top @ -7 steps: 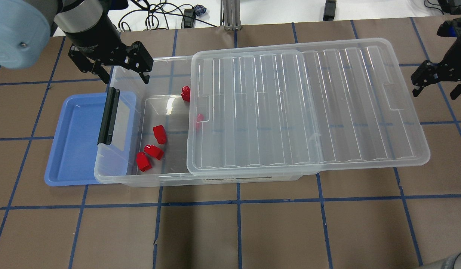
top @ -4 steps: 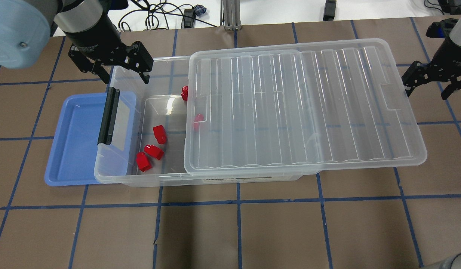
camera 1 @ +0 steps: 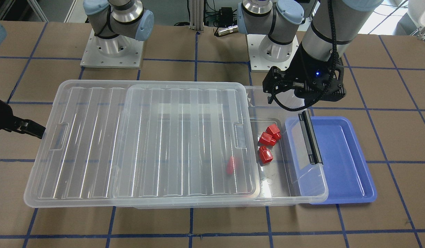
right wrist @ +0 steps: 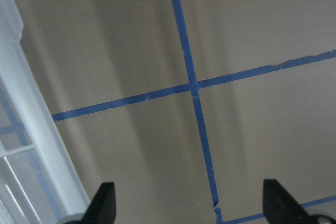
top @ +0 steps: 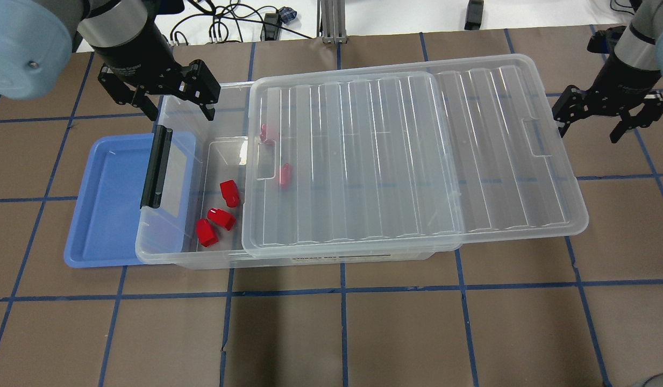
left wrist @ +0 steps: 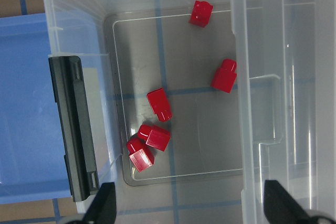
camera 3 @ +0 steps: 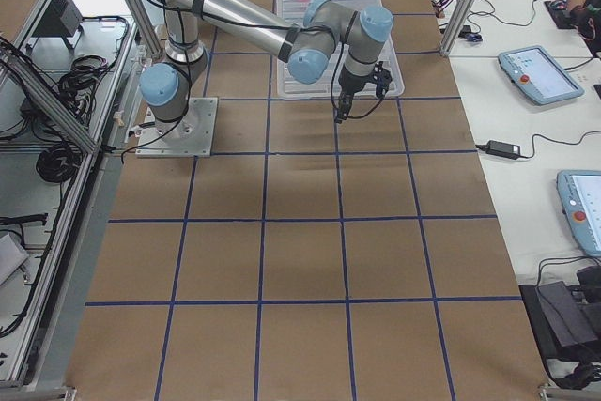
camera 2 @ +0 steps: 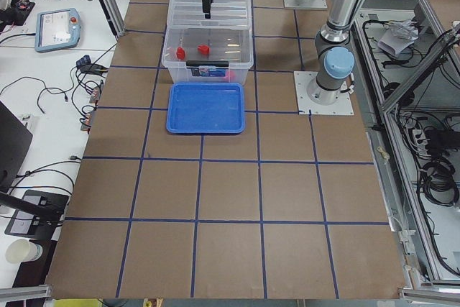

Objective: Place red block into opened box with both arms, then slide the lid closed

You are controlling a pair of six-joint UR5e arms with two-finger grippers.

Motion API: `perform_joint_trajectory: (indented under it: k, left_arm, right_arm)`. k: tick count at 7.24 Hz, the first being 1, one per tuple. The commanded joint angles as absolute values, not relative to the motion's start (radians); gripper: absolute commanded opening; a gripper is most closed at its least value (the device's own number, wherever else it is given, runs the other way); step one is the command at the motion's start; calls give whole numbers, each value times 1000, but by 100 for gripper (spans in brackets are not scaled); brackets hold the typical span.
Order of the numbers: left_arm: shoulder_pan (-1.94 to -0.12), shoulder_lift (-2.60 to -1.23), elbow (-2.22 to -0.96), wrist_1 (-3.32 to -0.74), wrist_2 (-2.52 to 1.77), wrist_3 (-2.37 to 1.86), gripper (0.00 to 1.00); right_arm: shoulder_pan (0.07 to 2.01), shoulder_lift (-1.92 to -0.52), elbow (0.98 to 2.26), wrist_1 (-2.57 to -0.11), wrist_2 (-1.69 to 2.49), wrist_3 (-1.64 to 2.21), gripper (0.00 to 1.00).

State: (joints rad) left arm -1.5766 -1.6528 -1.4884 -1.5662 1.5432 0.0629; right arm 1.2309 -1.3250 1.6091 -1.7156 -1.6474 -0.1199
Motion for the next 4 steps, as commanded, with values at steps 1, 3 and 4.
perform_joint_trajectory:
  k: [1, 3, 4]
  left_arm:
    - [-1577, -1652, -1489, -1566, 1543, 63, 100]
    - [-1577, -1654, -1488, -1566, 1542, 61, 100]
    - [-1577, -1654, -1488, -1566, 1542, 63, 100]
  right_arm:
    - [1316, -1325, 1609, -1715, -1647, 5, 100]
    - [1380, -1325, 1609, -1717, -1640, 62, 100]
    - [1417, -1327, 1609, -1715, -1637, 107, 100]
